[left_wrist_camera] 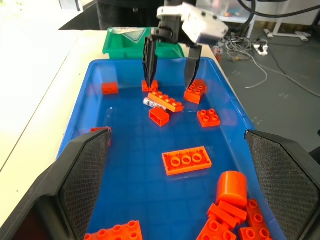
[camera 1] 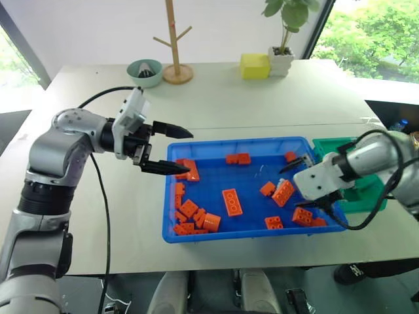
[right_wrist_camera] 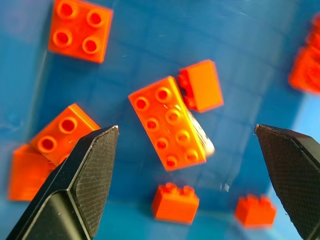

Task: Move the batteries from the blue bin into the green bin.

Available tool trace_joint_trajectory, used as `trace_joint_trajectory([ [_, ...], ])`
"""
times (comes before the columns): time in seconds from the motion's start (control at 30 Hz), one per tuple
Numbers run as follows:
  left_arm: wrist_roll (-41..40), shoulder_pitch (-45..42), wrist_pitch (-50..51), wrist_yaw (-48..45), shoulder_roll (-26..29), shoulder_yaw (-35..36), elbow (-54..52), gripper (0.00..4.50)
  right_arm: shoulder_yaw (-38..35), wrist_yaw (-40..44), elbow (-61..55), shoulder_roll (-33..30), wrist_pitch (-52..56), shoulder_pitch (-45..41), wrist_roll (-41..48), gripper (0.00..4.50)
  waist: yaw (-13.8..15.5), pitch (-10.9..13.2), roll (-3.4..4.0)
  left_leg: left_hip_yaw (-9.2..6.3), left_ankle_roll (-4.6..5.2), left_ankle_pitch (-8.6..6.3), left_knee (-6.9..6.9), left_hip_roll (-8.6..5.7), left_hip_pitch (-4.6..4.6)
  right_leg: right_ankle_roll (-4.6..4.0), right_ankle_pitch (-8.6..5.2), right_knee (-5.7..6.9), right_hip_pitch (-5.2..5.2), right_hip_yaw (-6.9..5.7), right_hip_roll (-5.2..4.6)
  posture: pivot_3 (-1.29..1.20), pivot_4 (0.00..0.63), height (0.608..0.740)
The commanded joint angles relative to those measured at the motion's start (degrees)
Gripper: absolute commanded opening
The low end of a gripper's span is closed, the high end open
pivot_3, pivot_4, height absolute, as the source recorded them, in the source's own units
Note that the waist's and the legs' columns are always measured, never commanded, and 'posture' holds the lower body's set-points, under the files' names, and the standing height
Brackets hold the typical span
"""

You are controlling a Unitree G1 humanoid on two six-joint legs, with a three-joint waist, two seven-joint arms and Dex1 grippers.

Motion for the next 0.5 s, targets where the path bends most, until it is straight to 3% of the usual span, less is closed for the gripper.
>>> trace_joint_trajectory([
  [0.03,-0.81,-1.11,-0.16,0.18,0.75,1.69,-1.35,4.50,0.35,1.16,3.19,1.07,-7.03,-2.24,-3.11,4.46,0.12,0.00,0.00,0.00,0.00,0.00,0.00,0.00,0.00,0.00,0.00,0.01,0.00,0.00,0.00,0.00,0.150,0.702],
  [0.27,-1.03,-0.96,0.10,0.54,1.32,2.00,-1.77,4.50,1.58,-0.71,10.74,3.89,-16.46,-4.06,-8.77,4.46,0.09,0.00,0.00,0.00,-0.01,0.01,0.01,-0.02,0.00,0.00,0.00,0.02,0.00,0.01,0.00,0.00,0.150,0.702],
  [0.5,-0.79,-1.59,-0.24,0.57,1.21,1.91,-1.18,4.50,1.93,-3.23,14.78,7.56,-18.81,-4.33,-12.28,4.46,0.01,0.00,-0.01,0.00,-0.03,0.02,0.01,-0.02,0.04,-0.01,0.00,0.06,0.01,0.03,0.02,0.00,0.150,0.702],
])
